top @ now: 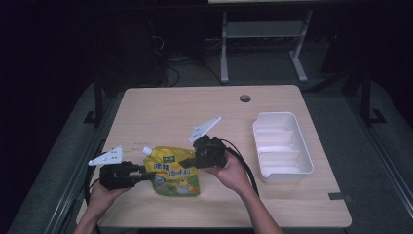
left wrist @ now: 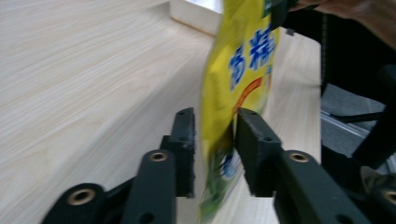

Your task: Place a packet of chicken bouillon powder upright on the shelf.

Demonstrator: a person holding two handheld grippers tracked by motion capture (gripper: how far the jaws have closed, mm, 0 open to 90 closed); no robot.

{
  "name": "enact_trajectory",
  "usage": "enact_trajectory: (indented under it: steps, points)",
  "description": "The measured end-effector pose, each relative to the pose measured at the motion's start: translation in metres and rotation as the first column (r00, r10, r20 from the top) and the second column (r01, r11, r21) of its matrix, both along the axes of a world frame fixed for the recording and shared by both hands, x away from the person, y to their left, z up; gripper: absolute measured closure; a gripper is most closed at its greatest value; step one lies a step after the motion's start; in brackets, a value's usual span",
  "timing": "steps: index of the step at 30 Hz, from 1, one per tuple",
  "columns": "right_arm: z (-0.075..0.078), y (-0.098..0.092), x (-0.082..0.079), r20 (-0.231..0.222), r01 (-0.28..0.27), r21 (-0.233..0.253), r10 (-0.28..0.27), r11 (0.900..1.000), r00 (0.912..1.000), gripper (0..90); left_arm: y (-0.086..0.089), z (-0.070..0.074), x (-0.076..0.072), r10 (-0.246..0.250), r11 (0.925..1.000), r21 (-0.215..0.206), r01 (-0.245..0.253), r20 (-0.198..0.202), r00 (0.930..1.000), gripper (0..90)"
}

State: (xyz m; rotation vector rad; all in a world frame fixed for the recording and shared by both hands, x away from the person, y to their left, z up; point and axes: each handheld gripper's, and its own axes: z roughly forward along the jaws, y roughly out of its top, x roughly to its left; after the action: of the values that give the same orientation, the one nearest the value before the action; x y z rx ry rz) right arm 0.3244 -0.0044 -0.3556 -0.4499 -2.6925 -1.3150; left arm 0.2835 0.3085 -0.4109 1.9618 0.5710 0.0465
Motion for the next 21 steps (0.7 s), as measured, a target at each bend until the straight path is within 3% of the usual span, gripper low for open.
enact_trajectory:
  steps: [6,10,21]
  points:
    - [0.010,-0.006,-0.001,0.028,0.018,-0.017,-0.018,1.000,0.9995,89.7,0.004,-0.001,0.001,0.045,0.9990,-0.005,-0.045,0.001,0.9990,56.3]
    - [0.016,-0.014,0.000,0.034,0.040,-0.008,-0.039,0.999,0.9987,89.7,0.005,-0.003,0.001,0.055,0.9984,0.017,-0.055,-0.001,0.9985,51.7]
    - [0.027,-0.032,0.004,0.036,0.074,0.003,-0.074,0.997,0.9966,89.7,0.005,-0.006,0.001,0.071,0.9961,0.052,-0.071,-0.001,0.9974,47.8]
